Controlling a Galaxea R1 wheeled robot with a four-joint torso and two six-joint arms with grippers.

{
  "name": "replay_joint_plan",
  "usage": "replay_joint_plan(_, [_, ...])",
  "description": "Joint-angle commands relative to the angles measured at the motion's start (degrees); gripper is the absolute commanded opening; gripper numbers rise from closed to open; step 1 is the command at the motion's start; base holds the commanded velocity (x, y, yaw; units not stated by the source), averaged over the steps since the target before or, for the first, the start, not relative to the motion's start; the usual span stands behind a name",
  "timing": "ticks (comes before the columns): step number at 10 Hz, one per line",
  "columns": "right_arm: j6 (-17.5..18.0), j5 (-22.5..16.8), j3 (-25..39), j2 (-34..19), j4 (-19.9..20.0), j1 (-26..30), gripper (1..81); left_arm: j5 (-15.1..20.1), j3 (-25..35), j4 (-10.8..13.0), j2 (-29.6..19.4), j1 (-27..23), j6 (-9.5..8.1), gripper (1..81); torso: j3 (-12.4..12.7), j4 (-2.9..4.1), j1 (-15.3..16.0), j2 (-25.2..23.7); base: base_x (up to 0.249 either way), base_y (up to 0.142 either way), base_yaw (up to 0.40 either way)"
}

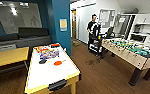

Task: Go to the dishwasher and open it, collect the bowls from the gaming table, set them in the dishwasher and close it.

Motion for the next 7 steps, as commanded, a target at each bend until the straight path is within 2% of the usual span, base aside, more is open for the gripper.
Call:
replay_joint_plan(1, [-0.3,-3.5,-2.1,-0.3,-0.6,2.1,1.0,3.6,-5.3,1.4,2.8,-2.6,0.52,1.0,0.0,0.0,0.0,0.0,0.0,0.0,-0.385])
replay_joint_plan(3, [-0.3,-3.8,-9.0,3.1,-0.9,2.1,1.0,3.6,-9.1,1.6,4.5,-2.6,0.52,1.0,0.0,0.0,0.0,0.0,0.0,0.0,-0.385])
replay_joint_plan(4, [-0.3,-3.8,-10.3,3.7,-0.9,2.1,1.0,3.5,-9.1,1.6,4.4,-2.6,0.52,1.0,0.0,0.0,0.0,0.0,0.0,0.0,-0.385])
replay_joint_plan(7, [-0.3,-3.0,-4.4,1.1,-0.9,1.7,1.0,3.4,-9.1,1.6,4.3,-2.6,0.43,1.0,0.0,0.0,0.0,0.0,0.0,0.0,-0.385])
